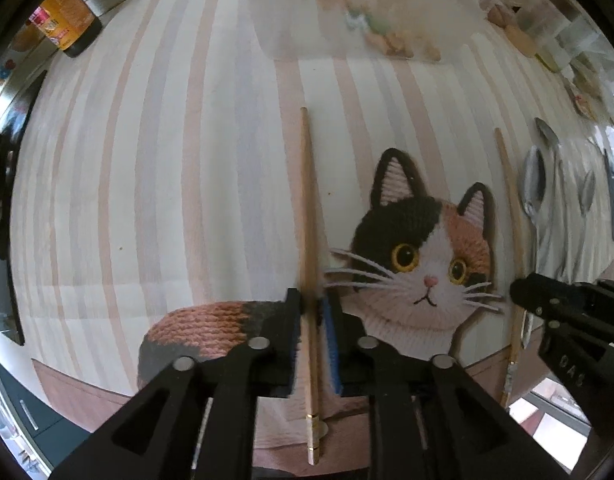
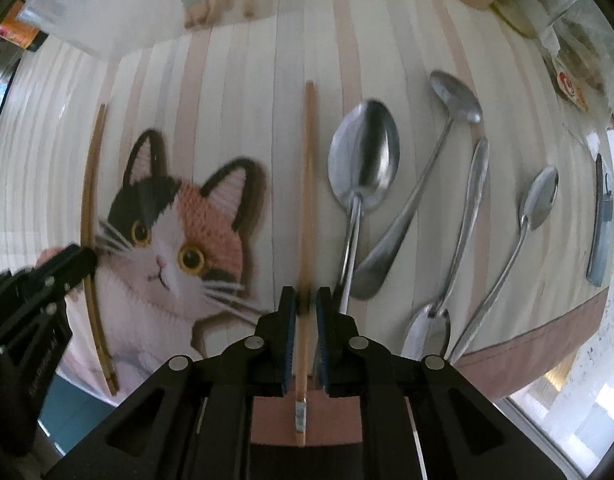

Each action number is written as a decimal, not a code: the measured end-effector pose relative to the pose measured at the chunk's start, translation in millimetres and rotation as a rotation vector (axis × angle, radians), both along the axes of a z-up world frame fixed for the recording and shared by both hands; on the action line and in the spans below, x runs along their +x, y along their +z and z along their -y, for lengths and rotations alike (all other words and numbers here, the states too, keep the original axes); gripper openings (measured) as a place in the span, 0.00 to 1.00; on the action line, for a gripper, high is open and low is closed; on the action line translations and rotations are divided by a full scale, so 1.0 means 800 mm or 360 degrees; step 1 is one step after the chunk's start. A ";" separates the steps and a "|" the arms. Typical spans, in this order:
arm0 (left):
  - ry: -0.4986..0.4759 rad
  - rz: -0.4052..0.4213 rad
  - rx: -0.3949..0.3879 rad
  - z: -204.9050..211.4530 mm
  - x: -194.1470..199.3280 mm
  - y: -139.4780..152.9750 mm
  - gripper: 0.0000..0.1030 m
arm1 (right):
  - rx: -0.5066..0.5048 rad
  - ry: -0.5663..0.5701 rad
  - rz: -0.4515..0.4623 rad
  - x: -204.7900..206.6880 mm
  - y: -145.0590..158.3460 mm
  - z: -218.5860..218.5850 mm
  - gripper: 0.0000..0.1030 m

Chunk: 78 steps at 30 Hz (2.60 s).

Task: Organize utensils
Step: 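Grasp a chopstick with the left tool while the right tool grasps another, then carry both chopsticks to the clear basket and open both tools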

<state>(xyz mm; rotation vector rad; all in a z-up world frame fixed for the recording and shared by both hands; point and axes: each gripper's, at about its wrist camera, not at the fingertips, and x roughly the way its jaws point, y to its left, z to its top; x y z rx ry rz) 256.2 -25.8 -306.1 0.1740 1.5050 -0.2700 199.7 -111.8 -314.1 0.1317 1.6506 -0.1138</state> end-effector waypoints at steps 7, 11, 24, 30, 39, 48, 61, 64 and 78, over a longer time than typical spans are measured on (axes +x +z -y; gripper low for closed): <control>-0.0002 0.0020 0.0034 0.016 0.000 -0.001 0.17 | -0.0005 0.0010 -0.0001 -0.010 0.001 -0.001 0.14; 0.0009 0.0039 0.0047 0.024 -0.001 -0.002 0.13 | 0.0006 0.0002 0.0016 -0.011 -0.003 0.000 0.14; 0.0033 0.0079 0.0058 -0.006 -0.016 0.010 0.04 | -0.0009 -0.0010 0.0061 -0.015 0.002 -0.003 0.07; 0.0068 0.0189 0.0046 -0.017 -0.020 0.048 0.04 | 0.0046 -0.0019 0.0099 -0.015 0.012 0.005 0.07; 0.0117 0.0422 -0.0014 -0.030 -0.007 0.141 0.04 | 0.0057 0.0048 0.0291 -0.004 0.077 0.009 0.07; 0.0181 0.0674 -0.0153 -0.043 0.024 0.247 0.04 | 0.0116 0.0033 0.0552 0.019 0.176 0.029 0.07; 0.0246 0.0603 -0.0393 -0.014 0.161 0.293 0.04 | 0.0244 -0.0033 0.0812 0.155 0.280 0.054 0.07; 0.0287 0.0478 -0.0430 -0.005 0.206 0.272 0.04 | 0.0266 -0.0035 0.0783 0.204 0.272 0.051 0.07; 0.0355 0.0084 -0.0334 0.023 0.290 0.152 0.04 | 0.0284 -0.0032 0.0511 0.319 0.166 0.031 0.07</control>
